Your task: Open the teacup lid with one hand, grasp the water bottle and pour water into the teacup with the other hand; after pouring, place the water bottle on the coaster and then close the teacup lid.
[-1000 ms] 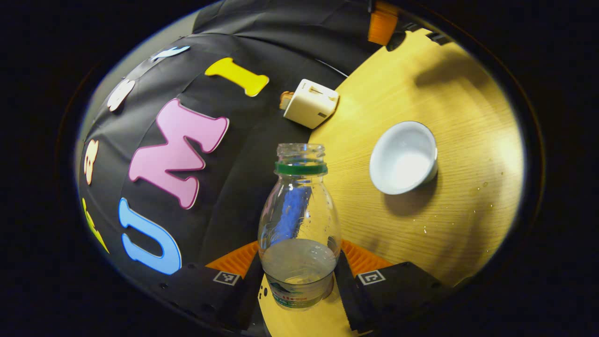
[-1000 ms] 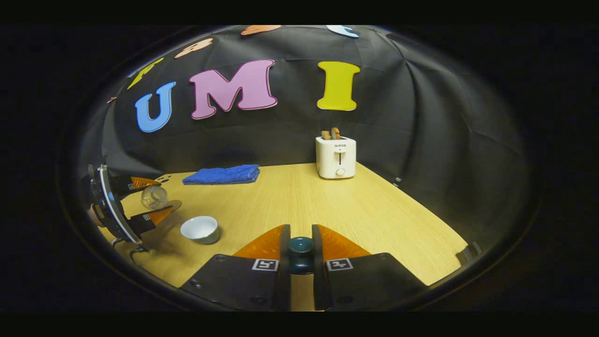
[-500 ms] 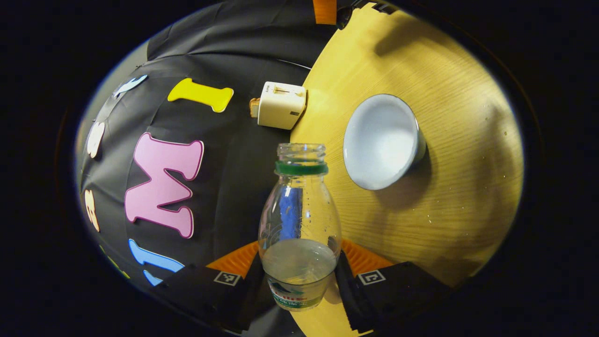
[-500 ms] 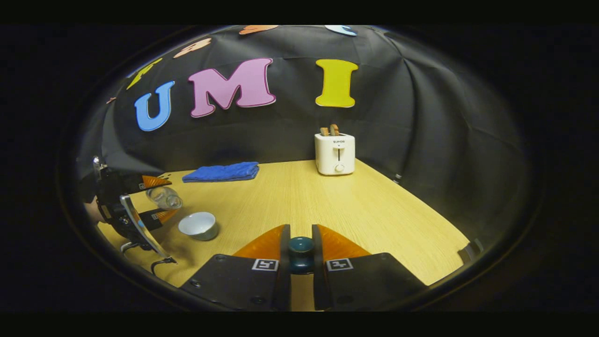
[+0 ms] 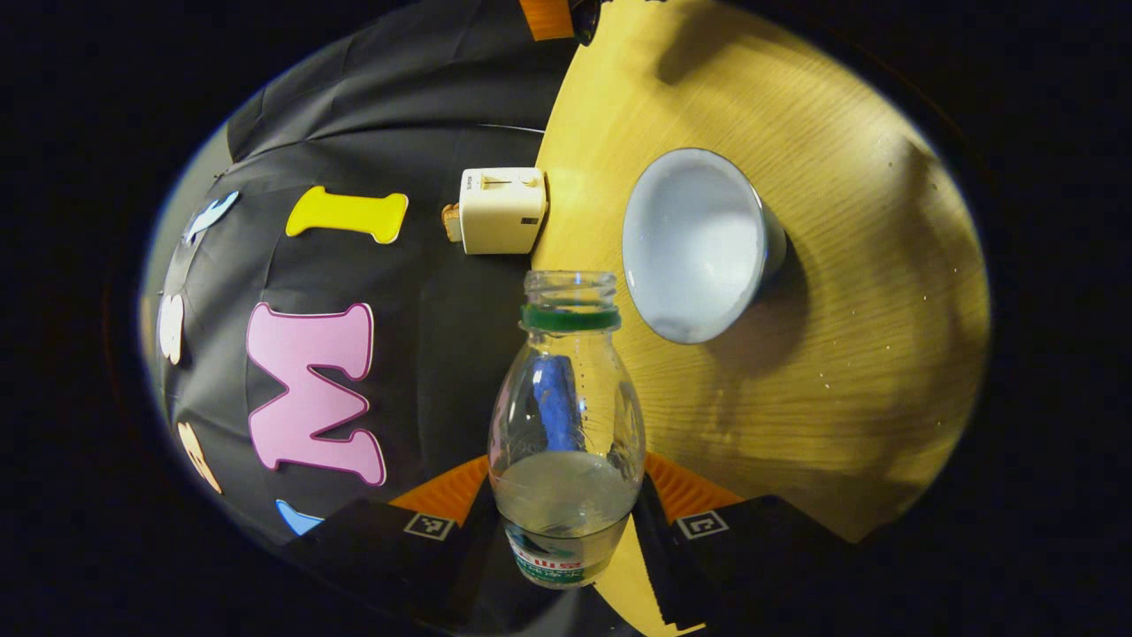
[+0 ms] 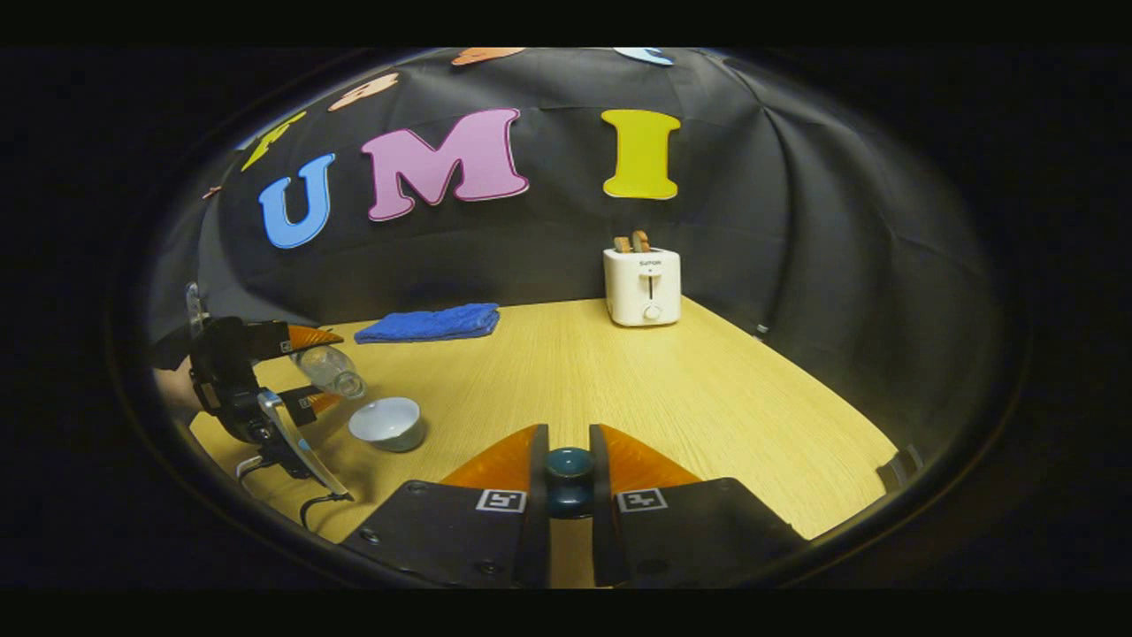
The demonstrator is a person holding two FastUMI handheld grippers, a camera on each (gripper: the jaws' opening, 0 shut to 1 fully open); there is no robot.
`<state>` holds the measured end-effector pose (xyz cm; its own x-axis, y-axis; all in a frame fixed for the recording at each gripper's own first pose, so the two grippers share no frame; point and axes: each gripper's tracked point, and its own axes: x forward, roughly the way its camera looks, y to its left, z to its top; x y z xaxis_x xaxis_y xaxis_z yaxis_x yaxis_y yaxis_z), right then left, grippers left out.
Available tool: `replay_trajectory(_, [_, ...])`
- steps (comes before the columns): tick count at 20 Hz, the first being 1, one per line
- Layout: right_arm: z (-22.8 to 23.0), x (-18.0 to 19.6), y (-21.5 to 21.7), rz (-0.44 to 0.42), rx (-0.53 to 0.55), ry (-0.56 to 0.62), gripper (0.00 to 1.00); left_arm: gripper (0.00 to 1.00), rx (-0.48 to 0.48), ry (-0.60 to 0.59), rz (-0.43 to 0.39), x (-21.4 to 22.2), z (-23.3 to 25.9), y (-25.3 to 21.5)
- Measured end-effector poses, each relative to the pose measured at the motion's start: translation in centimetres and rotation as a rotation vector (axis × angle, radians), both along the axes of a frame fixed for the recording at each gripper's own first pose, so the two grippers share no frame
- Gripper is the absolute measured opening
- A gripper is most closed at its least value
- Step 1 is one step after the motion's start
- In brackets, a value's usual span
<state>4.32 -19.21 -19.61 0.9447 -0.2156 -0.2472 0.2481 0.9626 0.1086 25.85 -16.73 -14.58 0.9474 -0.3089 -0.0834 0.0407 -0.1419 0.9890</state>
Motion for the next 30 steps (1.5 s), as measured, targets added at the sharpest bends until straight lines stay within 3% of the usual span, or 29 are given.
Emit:
replay_trajectory(2, [-0.2,-0.1,0.0,-0.005,0.019,0.003,0.22,0.76,0.026,-0.008,-0.002,0.3,0.1,0.0])
replay_trajectory(7, [-0.5,-0.6,0.0,-0.011,0.024,0.005,0.27,0.76,0.082,-0.033,-0.017,0.3,0.4,-0.2])
replay_trajectory(8, [-0.7,-0.6,0.0,-0.010,0.024,0.007,0.22,0.76,0.092,-0.037,-0.019,0.3,0.5,-0.2])
replay_trajectory(9, [-0.6,-0.7,0.0,-0.009,0.024,0.007,0.27,0.76,0.103,-0.039,-0.023,0.4,0.4,-0.3])
replay_trajectory(19, [-0.7,-1.0,0.0,-0.009,0.030,0.009,0.27,0.76,0.204,-0.073,-0.043,0.7,1.1,-0.7])
replay_trajectory(23, [-0.8,-1.1,0.2,-0.001,0.020,0.009,0.18,0.76,0.233,-0.091,-0.037,0.8,1.4,-0.3])
replay_trajectory(24, [-0.9,-1.1,0.2,0.001,0.019,0.009,0.27,0.76,0.238,-0.094,-0.036,0.8,1.5,-0.3])
replay_trajectory(25, [-0.9,-1.1,0.3,0.003,0.019,0.010,0.27,0.76,0.243,-0.096,-0.035,0.8,1.6,-0.3])
replay_trajectory(26, [-0.8,-1.2,0.3,0.004,0.019,0.008,0.18,0.76,0.248,-0.098,-0.034,0.8,1.6,-0.2])
replay_trajectory(27, [-0.8,-1.2,0.4,0.004,0.018,0.008,0.22,0.76,0.255,-0.095,-0.033,0.9,1.6,-0.2])
replay_trajectory(30, [-0.8,-1.4,0.4,0.005,0.016,0.007,0.22,0.76,0.286,-0.111,-0.044,1.1,2.0,-0.6])
